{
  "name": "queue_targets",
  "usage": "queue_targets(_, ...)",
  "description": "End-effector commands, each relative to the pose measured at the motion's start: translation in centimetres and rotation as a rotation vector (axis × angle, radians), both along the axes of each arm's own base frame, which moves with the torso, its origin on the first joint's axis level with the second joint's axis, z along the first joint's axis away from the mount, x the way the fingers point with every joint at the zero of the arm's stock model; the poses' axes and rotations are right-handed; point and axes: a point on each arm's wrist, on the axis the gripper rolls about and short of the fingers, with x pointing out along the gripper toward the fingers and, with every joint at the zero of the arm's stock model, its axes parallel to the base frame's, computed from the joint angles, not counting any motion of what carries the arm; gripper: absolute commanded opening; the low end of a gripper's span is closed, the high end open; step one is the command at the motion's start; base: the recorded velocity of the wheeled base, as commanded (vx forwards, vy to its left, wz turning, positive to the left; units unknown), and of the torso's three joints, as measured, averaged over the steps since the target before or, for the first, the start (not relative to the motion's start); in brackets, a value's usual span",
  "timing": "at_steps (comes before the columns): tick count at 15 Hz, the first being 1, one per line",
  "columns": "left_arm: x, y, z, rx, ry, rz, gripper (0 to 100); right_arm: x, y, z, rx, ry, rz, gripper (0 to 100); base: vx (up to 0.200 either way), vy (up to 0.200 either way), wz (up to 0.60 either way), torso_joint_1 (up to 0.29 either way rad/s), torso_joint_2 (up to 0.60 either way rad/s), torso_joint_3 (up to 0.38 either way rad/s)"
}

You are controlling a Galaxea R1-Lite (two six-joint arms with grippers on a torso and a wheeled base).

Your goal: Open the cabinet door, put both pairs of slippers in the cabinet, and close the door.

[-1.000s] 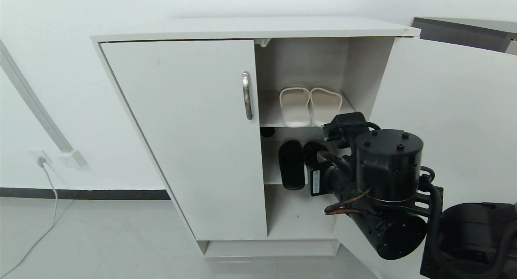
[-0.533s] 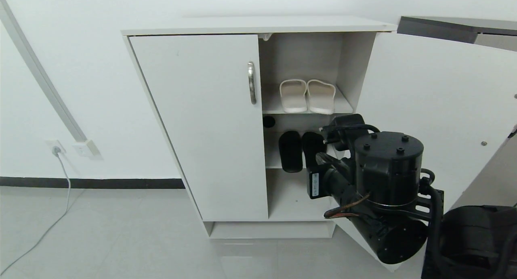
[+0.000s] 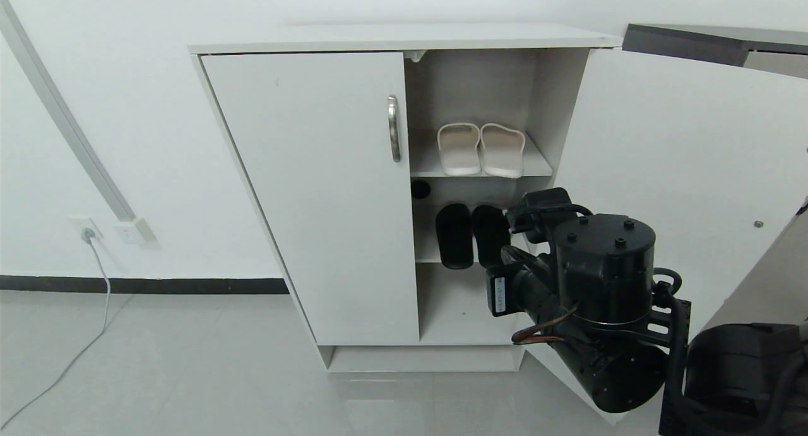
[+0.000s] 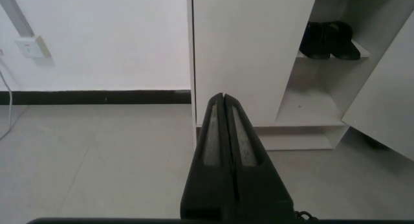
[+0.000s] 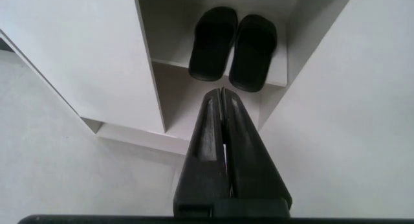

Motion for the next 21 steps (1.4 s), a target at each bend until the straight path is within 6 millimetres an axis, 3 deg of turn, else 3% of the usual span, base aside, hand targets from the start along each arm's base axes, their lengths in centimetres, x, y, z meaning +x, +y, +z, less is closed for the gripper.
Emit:
queue_targets(1, 0.0, 0.0, 0.0, -0.001, 0.0, 0.001, 0, 0.07, -0.04, -0.13, -0.004, 0.003, -0.003, 0, 0.0, 0.0, 0.0, 0.0, 0.0, 0.0)
queue_targets(14, 0.0, 0.0, 0.0, 0.001, 0.0, -0.001, 0, 0.12, 0.06, -0.92, -0.036, 0.018, 0.012, 0, 0.0, 0.0, 0.0, 0.0, 0.0, 0.0)
queue_targets(21, 0.0, -0.01, 0.0, -0.001, 0.0, -0.004, 0, 0.19, -0.1, -0.88, -0.039, 0.017, 0.007, 0, 0.0, 0.0, 0.0, 0.025, -0.34, -0.325)
